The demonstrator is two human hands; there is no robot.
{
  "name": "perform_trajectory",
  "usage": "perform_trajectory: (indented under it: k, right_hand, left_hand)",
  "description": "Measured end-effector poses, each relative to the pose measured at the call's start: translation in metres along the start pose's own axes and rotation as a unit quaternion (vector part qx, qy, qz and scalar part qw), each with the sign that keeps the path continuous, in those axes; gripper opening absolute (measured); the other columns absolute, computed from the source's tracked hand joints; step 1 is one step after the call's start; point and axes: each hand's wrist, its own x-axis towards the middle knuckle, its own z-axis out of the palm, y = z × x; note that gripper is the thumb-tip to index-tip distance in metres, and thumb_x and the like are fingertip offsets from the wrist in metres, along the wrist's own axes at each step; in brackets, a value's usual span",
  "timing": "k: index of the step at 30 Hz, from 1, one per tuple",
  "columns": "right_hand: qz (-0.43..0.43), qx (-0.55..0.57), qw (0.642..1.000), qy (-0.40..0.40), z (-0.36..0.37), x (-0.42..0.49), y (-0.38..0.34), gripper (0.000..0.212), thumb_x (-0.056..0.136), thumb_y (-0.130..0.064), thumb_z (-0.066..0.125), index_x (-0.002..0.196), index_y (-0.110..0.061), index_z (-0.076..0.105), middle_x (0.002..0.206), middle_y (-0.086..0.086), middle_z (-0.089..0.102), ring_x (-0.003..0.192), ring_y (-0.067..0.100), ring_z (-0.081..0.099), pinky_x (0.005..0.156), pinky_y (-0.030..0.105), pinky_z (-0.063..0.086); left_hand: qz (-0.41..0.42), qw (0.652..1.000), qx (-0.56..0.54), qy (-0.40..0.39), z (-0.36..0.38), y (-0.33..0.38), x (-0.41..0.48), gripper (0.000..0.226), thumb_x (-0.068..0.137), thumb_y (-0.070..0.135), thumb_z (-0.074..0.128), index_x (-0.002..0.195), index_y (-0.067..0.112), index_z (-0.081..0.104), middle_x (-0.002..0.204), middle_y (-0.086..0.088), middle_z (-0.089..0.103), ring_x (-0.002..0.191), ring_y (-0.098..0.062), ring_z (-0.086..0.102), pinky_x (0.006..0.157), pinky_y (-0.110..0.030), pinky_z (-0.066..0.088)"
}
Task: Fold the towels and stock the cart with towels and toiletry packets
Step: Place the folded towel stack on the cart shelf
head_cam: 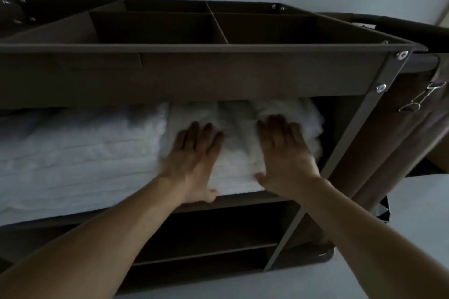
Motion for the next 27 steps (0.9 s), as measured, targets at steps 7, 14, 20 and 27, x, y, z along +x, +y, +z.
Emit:
perform_trajectory:
  k: [7, 14, 20, 27]
  right_hand:
    - [0.045, 0.0, 0.999, -0.007, 0.008, -0.003, 0.016, 0.133, 0.059, -0.077, 0.07, 0.154, -0.014, 0.002, 0.159, 0.012, 0.015, 0.143, 0.031, 0.026, 0.112, 0.044, 0.018]
    - [-0.044, -0.108, 0.992, -0.039, 0.013, -0.012, 0.03, 0.159, 0.056, -0.061, 0.085, 0.14, -0.027, -0.046, 0.159, 0.018, -0.022, 0.149, 0.043, -0.013, 0.116, 0.058, -0.012]
    - [-0.013, -0.119, 0.993, 0.015, 0.009, -0.007, 0.026, 0.146, 0.064, -0.05, 0.082, 0.149, -0.024, -0.034, 0.161, 0.026, 0.005, 0.149, 0.045, 0.006, 0.119, 0.056, 0.0]
    - [0.01, -0.11, 0.992, 0.068, 0.031, -0.019, 0.015, 0.121, 0.079, -0.03, 0.073, 0.155, -0.018, -0.021, 0.156, 0.034, 0.021, 0.146, 0.048, 0.021, 0.12, 0.055, 0.016]
  left_hand:
    - [-0.043, 0.997, 0.002, 0.07, 0.03, -0.005, -0.014, 0.128, 0.07, 0.074, 0.06, 0.151, 0.027, -0.027, 0.161, -0.024, -0.009, 0.149, -0.042, 0.001, 0.122, -0.05, 0.007]
    - [-0.029, 0.994, 0.091, 0.053, 0.011, 0.006, -0.025, 0.123, 0.087, 0.046, 0.063, 0.138, 0.029, -0.047, 0.158, -0.03, -0.014, 0.145, -0.054, 0.008, 0.113, -0.063, 0.016]
    - [-0.008, 0.984, 0.093, 0.155, -0.042, 0.007, 0.007, 0.104, 0.091, 0.022, 0.056, 0.147, 0.022, -0.031, 0.132, -0.019, 0.052, 0.086, -0.03, 0.064, 0.06, -0.033, 0.044]
    - [-0.078, 0.988, 0.011, 0.133, -0.009, 0.006, -0.024, 0.093, 0.044, 0.019, 0.091, 0.128, -0.007, 0.06, 0.099, -0.027, 0.066, 0.066, -0.04, 0.064, 0.055, -0.042, 0.056]
